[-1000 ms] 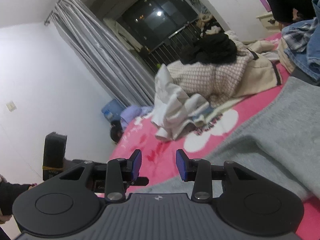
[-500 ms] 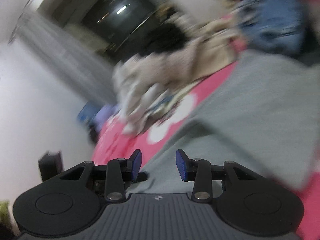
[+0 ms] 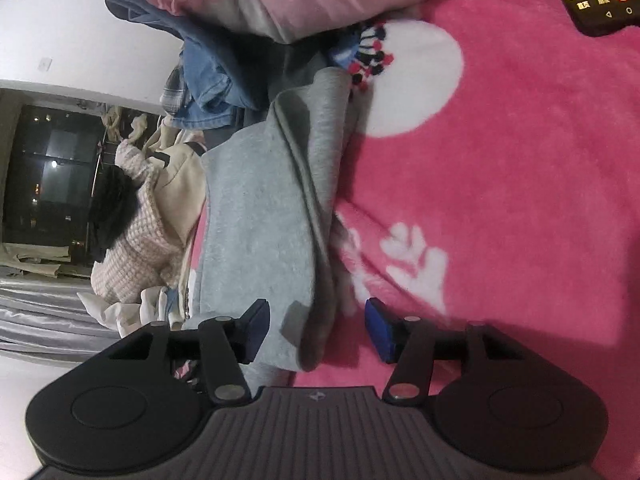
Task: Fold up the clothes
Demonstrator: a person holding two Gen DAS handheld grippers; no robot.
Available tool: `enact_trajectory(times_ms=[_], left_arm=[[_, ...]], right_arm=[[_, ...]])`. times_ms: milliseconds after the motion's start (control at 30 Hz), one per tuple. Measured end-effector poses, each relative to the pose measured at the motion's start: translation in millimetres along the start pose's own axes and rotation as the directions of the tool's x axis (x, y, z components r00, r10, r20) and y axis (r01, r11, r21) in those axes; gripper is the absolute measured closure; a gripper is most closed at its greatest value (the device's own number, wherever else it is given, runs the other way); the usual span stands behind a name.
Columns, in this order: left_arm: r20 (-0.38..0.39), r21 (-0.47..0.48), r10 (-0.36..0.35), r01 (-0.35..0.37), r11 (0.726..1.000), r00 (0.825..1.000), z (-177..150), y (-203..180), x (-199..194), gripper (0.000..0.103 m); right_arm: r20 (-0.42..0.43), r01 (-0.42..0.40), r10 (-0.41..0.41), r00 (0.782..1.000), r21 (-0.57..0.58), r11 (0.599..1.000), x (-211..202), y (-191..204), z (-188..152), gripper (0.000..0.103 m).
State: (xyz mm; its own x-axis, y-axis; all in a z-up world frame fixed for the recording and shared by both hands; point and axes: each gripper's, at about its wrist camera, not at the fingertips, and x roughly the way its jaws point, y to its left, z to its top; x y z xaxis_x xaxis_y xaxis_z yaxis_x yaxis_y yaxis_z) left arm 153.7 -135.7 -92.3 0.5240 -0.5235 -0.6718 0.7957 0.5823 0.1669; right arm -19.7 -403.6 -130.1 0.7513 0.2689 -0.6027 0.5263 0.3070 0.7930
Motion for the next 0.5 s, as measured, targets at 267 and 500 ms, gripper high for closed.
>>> enact_trajectory(times_ms=[267, 500], left_arm=[[-0.001, -0.067, 0.051, -0.051, 0.996, 0.999, -0.5, 1.0, 0.7, 0.062], [0.009, -0.100, 0.080, -0.078, 0.992, 0.997, -2.1, 4.4, -5.4, 0.062]], right_arm=[[-0.057, -0.081, 0.080, 0.995, 0.000, 0.997, -0.3, 15.1, 2.2, 0.091], [-0.010, -0.214, 0.214, 0.977, -0.050, 0.976, -10.0, 54.3, 20.3, 0.093]])
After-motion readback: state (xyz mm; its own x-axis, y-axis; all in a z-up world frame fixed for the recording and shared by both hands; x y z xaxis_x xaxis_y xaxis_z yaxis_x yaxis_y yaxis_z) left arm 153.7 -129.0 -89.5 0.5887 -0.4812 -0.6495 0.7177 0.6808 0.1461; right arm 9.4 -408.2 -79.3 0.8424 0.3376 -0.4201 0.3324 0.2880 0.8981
